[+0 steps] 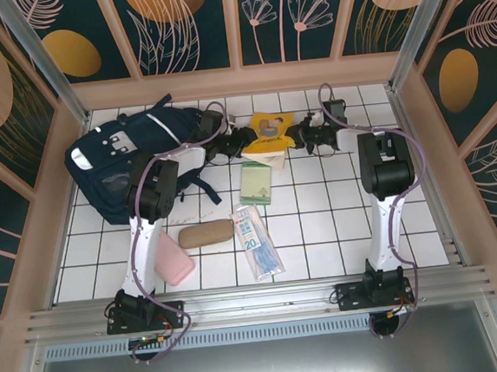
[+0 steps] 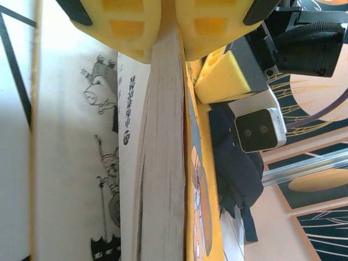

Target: Pack the student bag

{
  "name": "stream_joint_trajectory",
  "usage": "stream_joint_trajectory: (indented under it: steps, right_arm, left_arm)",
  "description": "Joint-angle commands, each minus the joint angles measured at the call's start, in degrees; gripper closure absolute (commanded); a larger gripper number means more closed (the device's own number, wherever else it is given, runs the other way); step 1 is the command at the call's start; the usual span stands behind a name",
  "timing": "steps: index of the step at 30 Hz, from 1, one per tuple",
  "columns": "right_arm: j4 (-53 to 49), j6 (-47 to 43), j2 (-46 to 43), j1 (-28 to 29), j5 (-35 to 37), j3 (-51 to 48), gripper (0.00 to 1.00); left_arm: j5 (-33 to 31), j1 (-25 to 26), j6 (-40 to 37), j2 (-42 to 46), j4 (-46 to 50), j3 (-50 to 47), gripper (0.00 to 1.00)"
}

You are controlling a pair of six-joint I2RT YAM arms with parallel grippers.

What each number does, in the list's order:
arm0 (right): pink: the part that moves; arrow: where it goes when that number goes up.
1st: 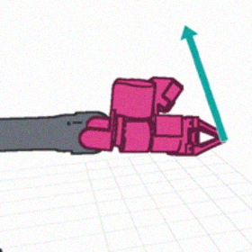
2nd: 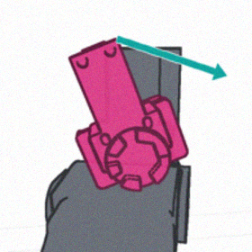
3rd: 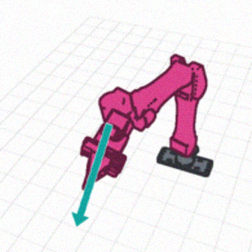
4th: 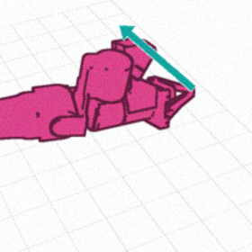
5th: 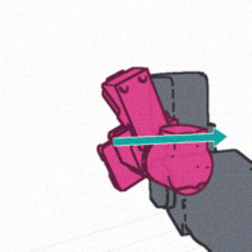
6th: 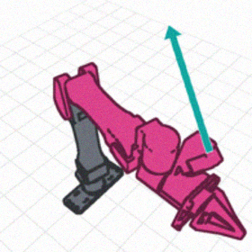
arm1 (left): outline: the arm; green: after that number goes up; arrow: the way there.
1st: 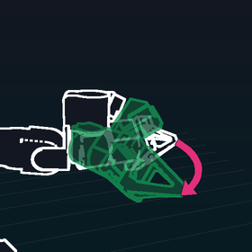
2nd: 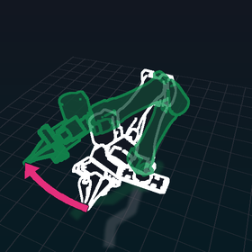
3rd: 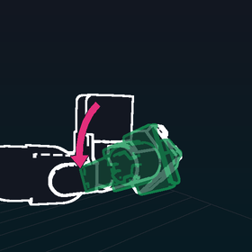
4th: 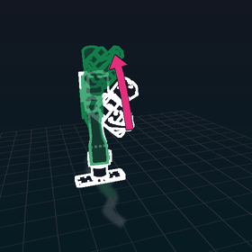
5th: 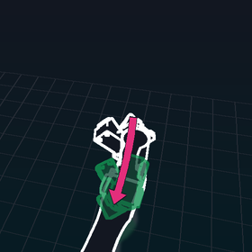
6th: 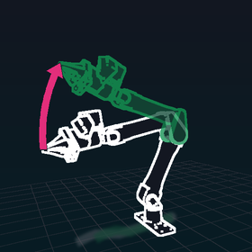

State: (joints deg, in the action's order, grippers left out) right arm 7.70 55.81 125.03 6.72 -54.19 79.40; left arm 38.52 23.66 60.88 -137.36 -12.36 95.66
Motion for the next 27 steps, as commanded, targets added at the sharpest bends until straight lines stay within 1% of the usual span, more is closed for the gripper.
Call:
stream_joint_trajectory:
  steps: [1,3,4,5,6,7,8,10,12,14,17,21,23,25,27]
  right_arm:
    - [0.6,-3.3,-3.3,-0.1,-0.4,-0.1,1.0]
    - [-2.4,-5.6,-3.3,0.0,2.0,0.4,1.0]
    - [-3.6,-6.4,-3.4,0.1,3.2,0.5,0.98]
    - [-5.2,-7.4,-3.5,0.1,4.4,0.7,0.87]
    - [-6.8,-8.4,-4.0,0.0,6.3,0.8,0.74]
    - [-8.4,-9.3,-5.0,0.1,8.5,0.8,0.64]
    - [-10.0,-10.3,-6.1,0.1,11.3,0.5,0.56]
    - [-11.8,-11.8,-8.6,0.0,15.5,-0.5,0.44]
    - [-12.1,-12.4,-10.9,0.0,17.7,-2.1,0.32]
    - [-10.7,-12.3,-12.9,0.0,17.2,-4.1,0.21]
    - [-6.2,-10.8,-15.3,0.0,13.0,-7.6,0.02]
    - [2.4,-6.6,-17.4,-0.1,7.7,-12.3,0.01]
    - [5.3,-5.0,-18.4,-0.1,7.1,-14.0,0.01]
    - [9.0,-3.1,-19.1,0.1,5.5,-15.3,0.01]
    - [11.8,-1.3,-19.7,0.4,4.6,-16.4,0.01]
  left_arm:
    - [3.4,-0.4,4.8,-0.5,-10.1,-0.7,0.74]
    - [3.9,-0.4,6.0,-0.6,-12.4,-1.0,0.85]
    - [4.3,-0.4,6.6,-0.6,-13.7,-1.0,0.9]
    - [4.4,-0.4,7.1,-0.7,-14.4,-1.0,0.97]
    - [4.4,-0.4,7.3,-0.7,-15.1,-1.0,1.0]
    - [4.5,-0.5,7.6,-0.6,-16.3,-1.0,1.0]
    - [4.6,-0.5,7.8,-0.5,-17.4,-1.2,1.0]
    - [4.8,-0.5,8.8,0.0,-20.1,-1.5,1.0]
    - [5.3,-0.5,10.8,1.2,-24.9,-3.0,1.0]
    - [5.4,-0.5,12.5,3.1,-30.3,-5.3,1.0]
    - [6.1,-0.4,15.6,6.3,-38.5,-9.8,1.0]
    - [6.3,-0.3,21.0,11.2,-50.3,-17.3,1.0]
    - [6.1,-0.1,23.5,13.9,-55.7,-21.1,1.0]
    - [6.1,0.3,25.0,16.2,-59.3,-24.0,1.0]
    - [6.0,0.8,25.2,18.6,-60.8,-26.5,1.0]
